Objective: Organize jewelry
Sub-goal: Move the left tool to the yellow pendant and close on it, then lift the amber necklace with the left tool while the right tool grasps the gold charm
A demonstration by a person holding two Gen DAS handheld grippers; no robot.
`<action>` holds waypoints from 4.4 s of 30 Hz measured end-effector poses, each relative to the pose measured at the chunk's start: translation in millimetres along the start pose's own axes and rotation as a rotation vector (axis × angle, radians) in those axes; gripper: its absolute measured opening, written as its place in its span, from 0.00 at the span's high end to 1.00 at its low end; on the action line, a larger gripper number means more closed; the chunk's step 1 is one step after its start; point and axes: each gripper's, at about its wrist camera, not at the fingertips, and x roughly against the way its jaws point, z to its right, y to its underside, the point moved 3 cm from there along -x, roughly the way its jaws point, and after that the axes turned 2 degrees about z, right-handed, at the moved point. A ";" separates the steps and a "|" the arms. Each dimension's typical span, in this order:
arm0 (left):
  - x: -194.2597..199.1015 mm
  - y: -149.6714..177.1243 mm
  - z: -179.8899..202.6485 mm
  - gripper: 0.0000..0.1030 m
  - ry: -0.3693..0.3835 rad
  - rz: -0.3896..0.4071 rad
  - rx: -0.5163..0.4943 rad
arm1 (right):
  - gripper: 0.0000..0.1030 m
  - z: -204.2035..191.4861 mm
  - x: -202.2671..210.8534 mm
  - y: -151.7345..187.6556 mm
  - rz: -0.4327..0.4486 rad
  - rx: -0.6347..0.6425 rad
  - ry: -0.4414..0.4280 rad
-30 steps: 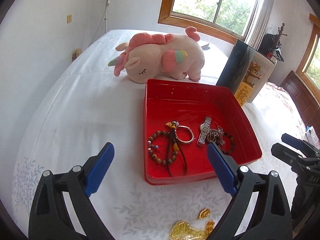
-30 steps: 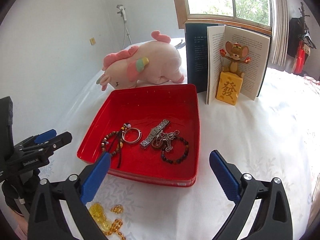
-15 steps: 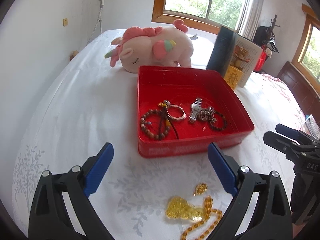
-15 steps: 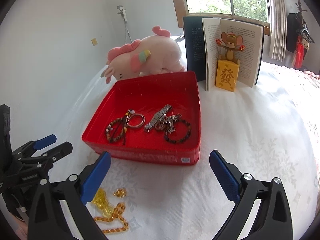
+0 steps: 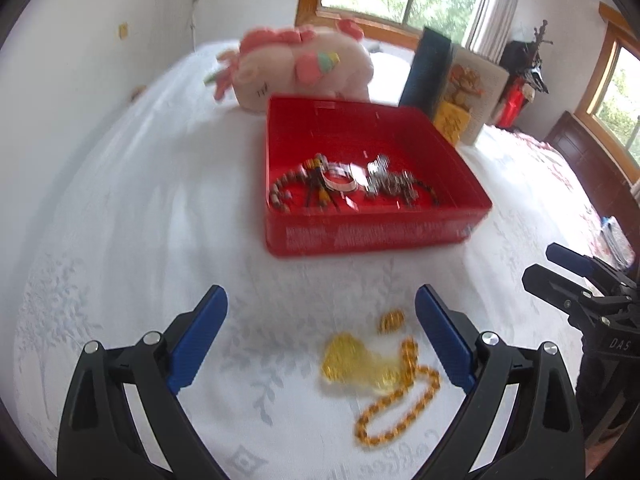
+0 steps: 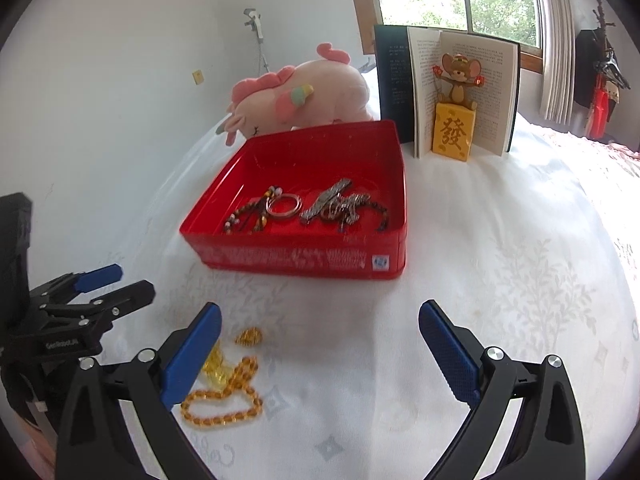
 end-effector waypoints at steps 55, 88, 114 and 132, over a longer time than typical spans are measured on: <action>-61.1 20.5 -35.2 0.86 -0.013 -0.250 0.136 | 0.04 10.2 -23.4 43.0 -0.116 -0.015 -0.042; -64.1 17.7 -44.3 0.87 0.017 -0.258 0.075 | 0.04 -11.5 -48.9 40.3 -0.207 0.008 -0.142; -64.4 40.5 -35.1 0.66 -0.089 -0.211 0.020 | 0.43 -38.7 -95.3 24.1 -0.350 -0.065 -0.260; -71.0 28.3 -51.7 0.66 0.004 -0.200 0.009 | 0.85 -71.7 -117.0 28.1 -0.351 0.003 -0.089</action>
